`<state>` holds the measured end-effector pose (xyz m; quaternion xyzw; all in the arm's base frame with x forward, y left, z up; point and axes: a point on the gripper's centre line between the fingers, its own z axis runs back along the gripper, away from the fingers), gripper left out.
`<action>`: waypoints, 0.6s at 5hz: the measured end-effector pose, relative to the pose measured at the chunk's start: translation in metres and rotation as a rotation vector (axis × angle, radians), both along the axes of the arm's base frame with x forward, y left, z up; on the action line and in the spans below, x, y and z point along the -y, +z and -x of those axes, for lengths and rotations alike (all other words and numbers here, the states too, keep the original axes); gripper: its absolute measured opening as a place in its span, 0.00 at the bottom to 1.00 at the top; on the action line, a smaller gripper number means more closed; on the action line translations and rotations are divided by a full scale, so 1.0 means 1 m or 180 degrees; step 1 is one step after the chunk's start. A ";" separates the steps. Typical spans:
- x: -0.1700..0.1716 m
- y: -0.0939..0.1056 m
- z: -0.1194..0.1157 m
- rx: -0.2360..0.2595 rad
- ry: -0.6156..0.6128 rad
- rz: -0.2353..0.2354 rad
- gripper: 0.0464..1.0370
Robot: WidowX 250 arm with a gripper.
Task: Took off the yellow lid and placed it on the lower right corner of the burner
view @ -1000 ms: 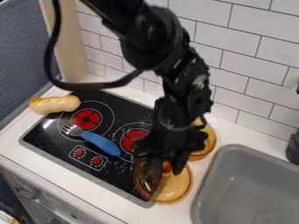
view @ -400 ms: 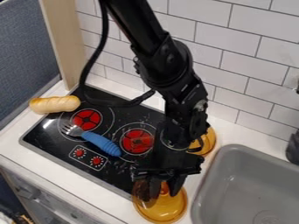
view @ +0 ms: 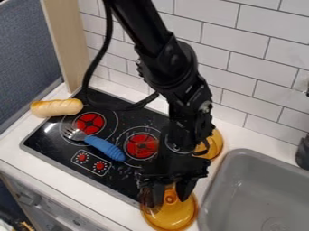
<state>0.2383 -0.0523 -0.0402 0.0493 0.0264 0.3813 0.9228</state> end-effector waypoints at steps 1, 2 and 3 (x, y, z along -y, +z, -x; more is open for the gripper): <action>-0.004 0.002 0.002 -0.0048 0.0032 -0.0147 0.96; -0.003 0.012 -0.002 0.0057 0.0000 -0.0172 0.97; -0.004 0.040 -0.007 0.0344 0.0004 -0.0154 0.96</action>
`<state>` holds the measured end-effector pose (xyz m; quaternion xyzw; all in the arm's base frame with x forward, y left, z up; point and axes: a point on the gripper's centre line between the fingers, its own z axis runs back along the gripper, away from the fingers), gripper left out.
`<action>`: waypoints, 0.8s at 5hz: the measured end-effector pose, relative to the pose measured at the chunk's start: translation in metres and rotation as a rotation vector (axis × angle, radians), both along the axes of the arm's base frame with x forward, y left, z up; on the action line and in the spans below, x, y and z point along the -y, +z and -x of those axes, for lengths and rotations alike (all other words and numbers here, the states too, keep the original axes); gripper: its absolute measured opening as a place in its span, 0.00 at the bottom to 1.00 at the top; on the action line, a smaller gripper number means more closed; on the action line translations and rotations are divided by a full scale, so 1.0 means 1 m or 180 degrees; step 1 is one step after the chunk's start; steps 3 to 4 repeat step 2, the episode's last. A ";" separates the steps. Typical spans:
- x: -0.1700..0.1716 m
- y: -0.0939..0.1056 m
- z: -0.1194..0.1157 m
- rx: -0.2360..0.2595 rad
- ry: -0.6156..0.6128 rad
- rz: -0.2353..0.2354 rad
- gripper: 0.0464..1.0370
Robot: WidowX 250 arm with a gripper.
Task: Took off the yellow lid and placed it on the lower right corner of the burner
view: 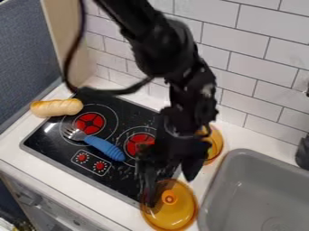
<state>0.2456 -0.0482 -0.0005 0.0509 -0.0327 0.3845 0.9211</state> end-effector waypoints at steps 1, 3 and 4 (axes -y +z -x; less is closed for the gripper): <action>0.000 0.029 -0.003 0.0254 -0.0034 0.0004 0.96; 0.000 0.030 -0.004 0.0269 -0.0030 0.0009 0.96; 0.000 0.030 -0.004 0.0269 -0.0030 0.0009 0.96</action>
